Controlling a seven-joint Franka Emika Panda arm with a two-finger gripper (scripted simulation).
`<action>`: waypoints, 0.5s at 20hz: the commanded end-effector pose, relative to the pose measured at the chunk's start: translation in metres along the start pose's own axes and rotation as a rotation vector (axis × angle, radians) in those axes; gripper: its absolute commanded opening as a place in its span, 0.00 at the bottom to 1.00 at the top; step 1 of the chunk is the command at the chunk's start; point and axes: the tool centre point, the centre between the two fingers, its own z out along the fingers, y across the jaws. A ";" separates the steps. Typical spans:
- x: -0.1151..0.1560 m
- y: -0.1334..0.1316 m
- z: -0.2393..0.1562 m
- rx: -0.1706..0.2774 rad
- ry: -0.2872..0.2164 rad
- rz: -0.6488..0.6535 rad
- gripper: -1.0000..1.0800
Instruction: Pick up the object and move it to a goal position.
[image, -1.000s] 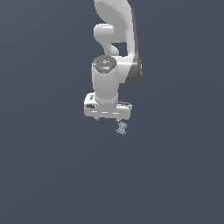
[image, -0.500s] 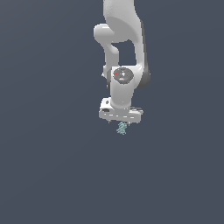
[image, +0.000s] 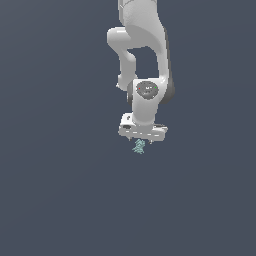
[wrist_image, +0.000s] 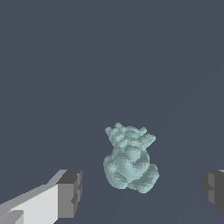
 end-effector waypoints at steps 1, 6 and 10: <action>0.000 0.000 0.001 0.000 0.000 0.001 0.96; -0.001 0.000 0.016 0.000 0.001 0.001 0.96; -0.001 0.000 0.037 0.000 0.001 0.003 0.96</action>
